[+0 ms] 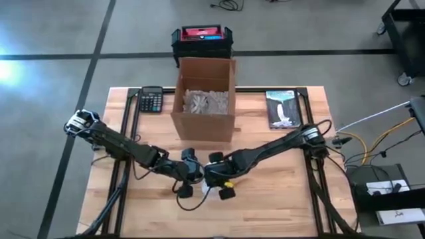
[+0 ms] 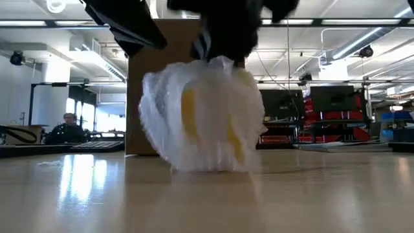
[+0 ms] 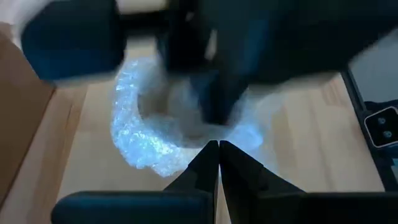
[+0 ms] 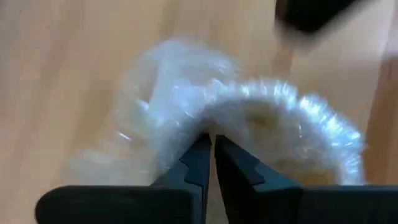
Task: Wrap mug
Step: Wrap the yellow mug with bubble wrap
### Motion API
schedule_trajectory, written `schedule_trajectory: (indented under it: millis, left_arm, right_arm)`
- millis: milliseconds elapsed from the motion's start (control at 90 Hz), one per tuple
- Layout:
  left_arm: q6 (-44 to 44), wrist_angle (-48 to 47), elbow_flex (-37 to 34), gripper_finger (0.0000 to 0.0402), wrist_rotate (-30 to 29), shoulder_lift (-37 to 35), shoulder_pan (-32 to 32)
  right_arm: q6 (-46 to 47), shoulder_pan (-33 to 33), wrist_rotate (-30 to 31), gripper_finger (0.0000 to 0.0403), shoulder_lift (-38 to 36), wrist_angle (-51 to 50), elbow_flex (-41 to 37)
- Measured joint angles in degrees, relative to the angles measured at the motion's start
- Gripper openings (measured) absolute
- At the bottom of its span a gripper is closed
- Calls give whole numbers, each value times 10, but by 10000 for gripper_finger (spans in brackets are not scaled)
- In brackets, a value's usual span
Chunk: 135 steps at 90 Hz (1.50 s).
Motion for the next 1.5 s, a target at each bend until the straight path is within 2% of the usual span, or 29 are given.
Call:
schedule_trajectory:
  millis: [322,611,778,944,1056,1300,1500]
  left_arm:
    - [3,-4,0,0,5,0,-1]
    - [9,-4,-4,0,5,1,0]
    - [9,-4,-4,0,5,1,0]
    - [10,-4,-4,0,5,1,0]
    - [10,-6,-4,0,5,1,0]
    - [13,-20,-7,0,10,3,0]
    - [8,-28,-19,0,11,12,0]
  right_arm:
    - [11,-8,-1,13,41,-6,6]
    - [6,-8,2,14,-10,-32,42]
    - [6,-8,3,14,-38,-86,65]
    - [9,-11,6,14,-50,-52,63]
    - [4,-11,0,14,-28,-4,47]
    - [11,-13,0,14,46,-30,43]
    - [11,-14,-2,13,59,-30,43]
